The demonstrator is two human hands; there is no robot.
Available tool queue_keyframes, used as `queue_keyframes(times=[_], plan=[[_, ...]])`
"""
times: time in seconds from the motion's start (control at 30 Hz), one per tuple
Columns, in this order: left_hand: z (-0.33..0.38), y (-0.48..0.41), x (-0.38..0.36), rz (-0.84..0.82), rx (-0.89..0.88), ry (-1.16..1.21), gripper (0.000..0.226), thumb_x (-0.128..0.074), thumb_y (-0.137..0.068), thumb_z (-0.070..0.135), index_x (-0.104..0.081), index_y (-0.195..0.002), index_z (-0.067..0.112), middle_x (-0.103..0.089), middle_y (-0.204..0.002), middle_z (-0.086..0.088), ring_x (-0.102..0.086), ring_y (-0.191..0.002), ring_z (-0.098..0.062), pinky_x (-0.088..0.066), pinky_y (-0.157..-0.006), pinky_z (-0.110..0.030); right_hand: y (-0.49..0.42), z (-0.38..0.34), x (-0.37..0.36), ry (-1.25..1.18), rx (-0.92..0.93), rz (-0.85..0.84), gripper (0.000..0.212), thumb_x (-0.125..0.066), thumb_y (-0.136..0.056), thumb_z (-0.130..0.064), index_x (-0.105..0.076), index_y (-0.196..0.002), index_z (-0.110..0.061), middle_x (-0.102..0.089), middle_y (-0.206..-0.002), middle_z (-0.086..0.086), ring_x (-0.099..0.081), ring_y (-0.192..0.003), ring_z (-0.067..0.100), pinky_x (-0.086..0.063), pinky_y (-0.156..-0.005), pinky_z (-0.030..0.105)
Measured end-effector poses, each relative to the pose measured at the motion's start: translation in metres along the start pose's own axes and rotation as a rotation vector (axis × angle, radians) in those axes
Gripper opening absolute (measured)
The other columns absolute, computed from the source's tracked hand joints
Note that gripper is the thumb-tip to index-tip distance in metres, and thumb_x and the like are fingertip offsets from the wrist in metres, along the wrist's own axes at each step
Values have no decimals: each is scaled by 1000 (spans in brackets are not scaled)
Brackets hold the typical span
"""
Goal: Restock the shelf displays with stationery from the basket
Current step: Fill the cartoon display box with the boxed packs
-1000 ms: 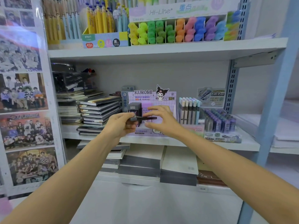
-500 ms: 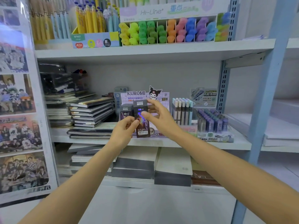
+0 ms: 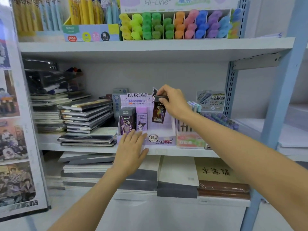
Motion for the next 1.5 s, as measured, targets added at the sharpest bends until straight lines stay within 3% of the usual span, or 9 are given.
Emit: queue_keyframes(times=[0.2,0.47,0.63,0.73,0.9,1.03,1.2,1.37,1.5], plan=[[2,4,3,138,-54,-16,46,-63,-89,29,-55,-132,14,-57,-130,-5,-51,-123,-28,-30,-112,-50,-7,13,-38,96,-49,-142,17,-55,-95,-6,-57,-111,-11,-65,-114,11,-61,-105,26,-50,-92,42],[2,6,-1,153,-49,-38,49,-59,-91,31,-49,-137,17,-52,-136,-2,-46,-127,-25,-23,-116,-47,-22,14,-46,158,-50,-276,16,-58,-93,-8,-59,-108,-11,-63,-110,10,-59,-100,25,-49,-88,38],[3,6,-2,166,-53,-55,50,-61,-89,31,-51,-135,16,-54,-132,-3,-48,-123,-27,-26,-114,-48,-15,15,-59,182,-36,-147,16,-59,-92,-3,-64,-107,-8,-61,-116,11,-57,-106,25,-46,-92,34],[2,6,-2,164,-57,-68,51,-63,-87,31,-51,-135,16,-55,-131,-3,-49,-123,-27,-27,-114,-48,-11,13,-66,354,8,-97,23,-58,-92,-4,-64,-113,-8,-51,-119,10,-50,-111,28,-46,-90,43],[3,5,-3,129,-60,-63,56,-56,-92,34,-41,-143,19,-45,-143,-1,-38,-133,-24,-15,-118,-44,-4,11,-63,508,26,-185,43,-59,-91,-8,-54,-134,-13,-51,-126,8,-43,-119,26,-40,-94,37],[9,19,2,203,-33,6,58,-61,-87,16,-43,-143,12,-38,-151,-9,-33,-140,-30,-20,-118,-49,28,-11,-44,301,130,-51,44,-57,-93,-15,-49,-136,-15,-52,-132,3,-40,-126,21,-32,-104,34],[27,73,-24,397,-31,135,54,-69,-68,-4,-58,-120,7,-56,-120,-14,-48,-112,-31,-36,-99,-40,117,-35,-51,-74,290,-42,22,-57,-92,-10,-64,-113,-15,-65,-103,-4,-52,-97,8,-40,-88,22],[39,135,-105,221,71,276,54,-71,-66,-9,-56,-116,6,-59,-105,-12,-50,-95,-29,-41,-85,-37,223,-2,-102,-240,176,-244,16,-57,-92,-12,-68,-104,-16,-68,-96,-7,-52,-87,0,-42,-76,14],[47,198,-187,-114,161,389,48,-71,-68,-12,-63,-113,2,-62,-101,-10,-57,-88,-29,-48,-73,-36,311,58,-160,-254,-44,-516,17,-54,-93,-15,-69,-100,-20,-69,-90,-8,-56,-81,5,-45,-74,19]])
Point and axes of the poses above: each hand's wrist, its own y-axis away from the middle knuckle, its own x-axis out of the back of the hand, z = x × y, the point moved 6 cm from there along -y, towards the middle knuckle
